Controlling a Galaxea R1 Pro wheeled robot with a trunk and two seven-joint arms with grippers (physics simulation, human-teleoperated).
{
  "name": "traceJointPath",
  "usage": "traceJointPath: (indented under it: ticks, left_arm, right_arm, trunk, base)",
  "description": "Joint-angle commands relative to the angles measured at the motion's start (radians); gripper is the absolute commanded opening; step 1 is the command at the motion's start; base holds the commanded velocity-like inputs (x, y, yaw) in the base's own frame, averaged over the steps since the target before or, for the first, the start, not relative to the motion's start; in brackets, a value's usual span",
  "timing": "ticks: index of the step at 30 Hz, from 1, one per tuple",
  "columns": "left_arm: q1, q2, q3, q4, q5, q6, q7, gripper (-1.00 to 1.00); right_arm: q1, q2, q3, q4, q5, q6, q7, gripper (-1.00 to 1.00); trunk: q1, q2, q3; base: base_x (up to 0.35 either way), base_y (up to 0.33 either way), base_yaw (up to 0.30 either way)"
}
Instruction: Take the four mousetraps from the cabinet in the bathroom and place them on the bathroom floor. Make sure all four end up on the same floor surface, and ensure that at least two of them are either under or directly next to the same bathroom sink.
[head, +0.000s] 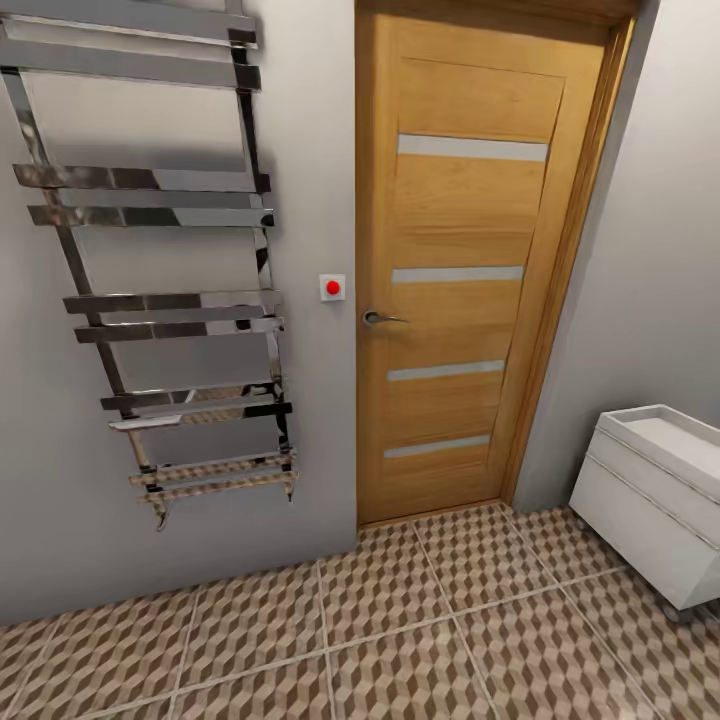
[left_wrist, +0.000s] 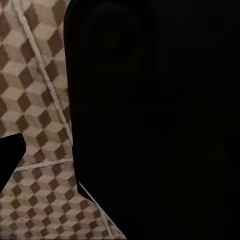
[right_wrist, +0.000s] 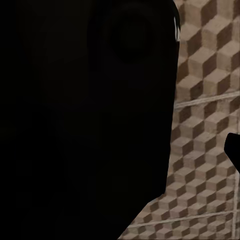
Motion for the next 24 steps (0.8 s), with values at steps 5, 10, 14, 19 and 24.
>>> traceJointPath:
  ticks: [5, 10, 14, 19, 24]
  left_arm:
    - [-0.002, -0.01, 0.008, -0.028, 0.002, -0.007, -0.005, 1.0]
    - [-0.001, -0.002, 0.009, -0.029, -0.005, -0.014, -0.003, 1.0]
    - [-0.001, -0.002, 0.011, -0.031, -0.006, -0.021, -0.002, 1.0]
    - [-0.001, -0.002, 0.012, -0.032, -0.006, -0.026, -0.002, 1.0]
    - [-0.001, -0.002, 0.012, -0.032, -0.005, -0.027, -0.001, 1.0]
  right_arm:
    - [-0.002, -0.001, 0.008, 0.0, 0.01, -0.01, -0.001, 1.0]
    - [-0.002, -0.002, 0.009, 0.0, 0.012, -0.007, 0.001, 1.0]
    - [-0.002, -0.001, 0.01, 0.0, 0.012, -0.006, 0.001, 1.0]
    - [-0.002, -0.001, 0.01, 0.0, 0.011, -0.01, -0.001, 1.0]
    - [-0.002, -0.002, 0.008, 0.0, 0.009, -0.014, -0.001, 1.0]
  trunk:
    - [0.0, -0.001, -0.001]
    - [0.0, -0.001, -0.001]
    - [0.0, -0.001, -0.001]
    - [0.0, -0.001, -0.001]
    - [0.0, -0.001, 0.0]
  base:
    - [0.0, 0.0, 0.0]
    - [0.0, 0.0, 0.0]
    - [0.0, 0.0, 0.0]
    - [0.0, 0.0, 0.0]
    - [0.0, 0.0, -0.031]
